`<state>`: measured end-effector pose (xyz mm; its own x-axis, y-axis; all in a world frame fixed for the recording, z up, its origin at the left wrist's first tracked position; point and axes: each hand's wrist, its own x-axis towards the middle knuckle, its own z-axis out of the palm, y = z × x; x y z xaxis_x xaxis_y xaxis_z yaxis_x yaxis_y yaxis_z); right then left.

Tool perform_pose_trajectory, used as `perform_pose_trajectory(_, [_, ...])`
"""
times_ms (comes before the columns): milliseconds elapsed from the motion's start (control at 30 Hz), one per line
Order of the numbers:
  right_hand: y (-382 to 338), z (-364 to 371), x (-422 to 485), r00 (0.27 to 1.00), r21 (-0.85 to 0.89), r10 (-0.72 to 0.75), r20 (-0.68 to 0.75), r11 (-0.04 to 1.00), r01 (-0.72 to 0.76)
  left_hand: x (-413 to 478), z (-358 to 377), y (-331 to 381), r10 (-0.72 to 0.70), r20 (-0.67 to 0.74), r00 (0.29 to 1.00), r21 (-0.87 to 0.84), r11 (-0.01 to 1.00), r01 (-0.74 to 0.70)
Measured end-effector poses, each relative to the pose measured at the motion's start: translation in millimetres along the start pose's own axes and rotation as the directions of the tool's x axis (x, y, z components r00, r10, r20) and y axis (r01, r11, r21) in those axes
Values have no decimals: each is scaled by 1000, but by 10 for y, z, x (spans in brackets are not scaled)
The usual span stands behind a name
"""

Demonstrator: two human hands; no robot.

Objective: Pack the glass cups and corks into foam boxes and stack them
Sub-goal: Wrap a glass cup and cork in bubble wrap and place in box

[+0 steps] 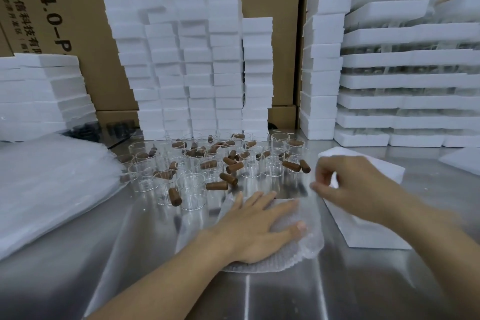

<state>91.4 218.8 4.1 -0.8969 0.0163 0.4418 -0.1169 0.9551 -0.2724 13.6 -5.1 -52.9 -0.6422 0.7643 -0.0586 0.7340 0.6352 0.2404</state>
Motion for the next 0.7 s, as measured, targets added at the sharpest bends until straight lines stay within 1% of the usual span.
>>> perform_pose_trajectory(33, [-122, 42, -12, 996, 56, -50, 70, 997, 46, -1, -43, 7, 22, -94, 995, -18, 1000, -24])
perform_pose_trajectory(67, [-234, 82, -24, 987, 85, -90, 136, 993, 79, -1, -105, 6, 47, -221, 974, -12, 999, -51])
perform_pose_trajectory(100, [-329, 120, -41, 973, 91, -116, 197, 991, 100, 0, -182, -11, 65, -354, 933, 11, 998, -65])
perform_pose_trajectory(133, [-402, 150, -63, 957, 91, -127, 261, 990, 106, -4, -272, -42, 64, -465, 883, 43, 998, -50])
perform_pose_trajectory(167, [-455, 173, -87, 936, 90, -125, 328, 991, 101, -15, -372, -92, 44, -544, 838, 75, 997, -4])
perform_pose_trajectory(200, [-490, 188, -111, 911, 81, -116, 396, 993, 91, -37, -470, -164, 8, -589, 808, 111, 991, 71])
perform_pose_trajectory(233, [-507, 191, -134, 884, 65, -102, 455, 995, 81, -67, -564, -254, -41, -604, 796, 154, 974, 167])
perform_pose_trajectory(267, [-513, 185, -149, 863, 50, -88, 498, 996, 73, -101, -645, -359, -113, -592, 798, 194, 941, 278])
perform_pose_trajectory(333, [-502, 161, -164, 835, 46, -72, 545, 997, 56, -189, -769, -565, -308, -497, 811, 207, 866, 455])
perform_pose_trajectory(400, [-488, 136, -160, 810, 59, -69, 583, 997, 42, -278, -845, -733, -434, -395, 810, 166, 833, 527])
perform_pose_trajectory(500, [-482, 126, -151, 777, 87, -69, 625, 996, 18, -344, -895, -870, -477, -304, 825, 184, 820, 542])
perform_pose_trajectory(567, [-483, 140, -148, 774, 98, -64, 630, 995, 3, -348, -899, -894, -473, -284, 834, 200, 822, 534])
perform_pose_trajectory(700, [-526, 208, -154, 817, 78, -62, 573, 997, 21, -321, -890, -903, -474, -283, 834, 256, 800, 542])
